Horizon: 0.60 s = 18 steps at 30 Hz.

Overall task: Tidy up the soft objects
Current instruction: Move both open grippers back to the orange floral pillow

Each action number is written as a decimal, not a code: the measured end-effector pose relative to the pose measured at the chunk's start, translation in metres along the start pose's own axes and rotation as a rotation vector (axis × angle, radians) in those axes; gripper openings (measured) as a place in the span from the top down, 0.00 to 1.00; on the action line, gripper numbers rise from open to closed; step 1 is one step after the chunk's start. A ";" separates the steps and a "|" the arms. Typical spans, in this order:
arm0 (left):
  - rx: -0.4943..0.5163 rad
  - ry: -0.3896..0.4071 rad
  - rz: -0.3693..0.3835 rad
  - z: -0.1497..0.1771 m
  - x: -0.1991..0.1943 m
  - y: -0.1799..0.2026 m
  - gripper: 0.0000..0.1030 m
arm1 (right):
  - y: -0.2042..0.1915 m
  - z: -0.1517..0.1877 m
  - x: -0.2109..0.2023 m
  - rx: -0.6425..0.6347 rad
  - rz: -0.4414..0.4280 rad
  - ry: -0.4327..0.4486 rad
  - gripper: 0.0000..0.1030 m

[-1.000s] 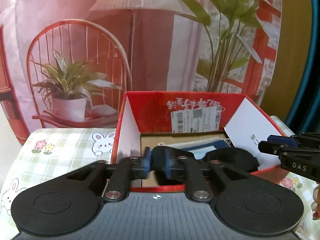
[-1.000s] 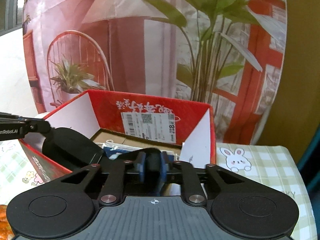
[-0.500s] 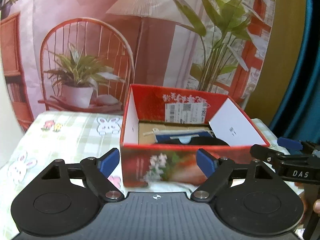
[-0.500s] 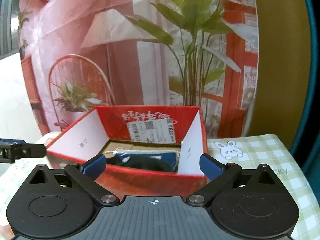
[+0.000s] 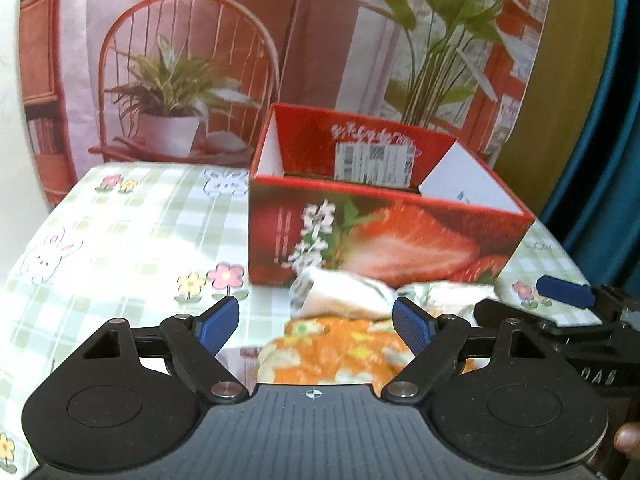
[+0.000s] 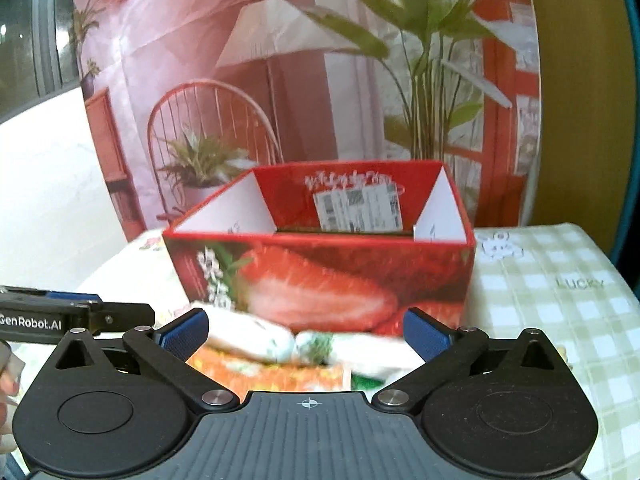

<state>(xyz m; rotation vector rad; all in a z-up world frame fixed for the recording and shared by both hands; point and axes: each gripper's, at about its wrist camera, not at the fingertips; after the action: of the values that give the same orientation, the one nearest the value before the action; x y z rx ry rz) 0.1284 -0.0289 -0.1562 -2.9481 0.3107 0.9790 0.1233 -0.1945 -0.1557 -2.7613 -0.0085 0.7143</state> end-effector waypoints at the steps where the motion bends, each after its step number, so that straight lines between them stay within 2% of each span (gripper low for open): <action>1: 0.000 -0.005 -0.003 0.002 0.000 -0.001 0.17 | -0.002 0.005 0.001 -0.003 0.001 -0.012 0.00; 7: 0.011 -0.040 -0.010 0.018 0.005 0.001 0.17 | -0.008 0.036 0.007 -0.019 -0.005 -0.069 0.00; 18: -0.012 -0.080 0.006 0.037 0.015 -0.002 0.19 | -0.004 0.063 0.017 -0.021 -0.012 -0.100 0.00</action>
<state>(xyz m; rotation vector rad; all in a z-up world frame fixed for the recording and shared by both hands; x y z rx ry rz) 0.1187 -0.0270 -0.1945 -2.9106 0.3129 1.1007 0.1090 -0.1723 -0.2151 -2.7399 -0.0534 0.8524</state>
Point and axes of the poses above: each gripper's, at about its wrist camera, not at the fingertips, and x roughly the way its jaws point, y to its right, z to its underside, and after that the axes turned 5 degrees about x, right-handed
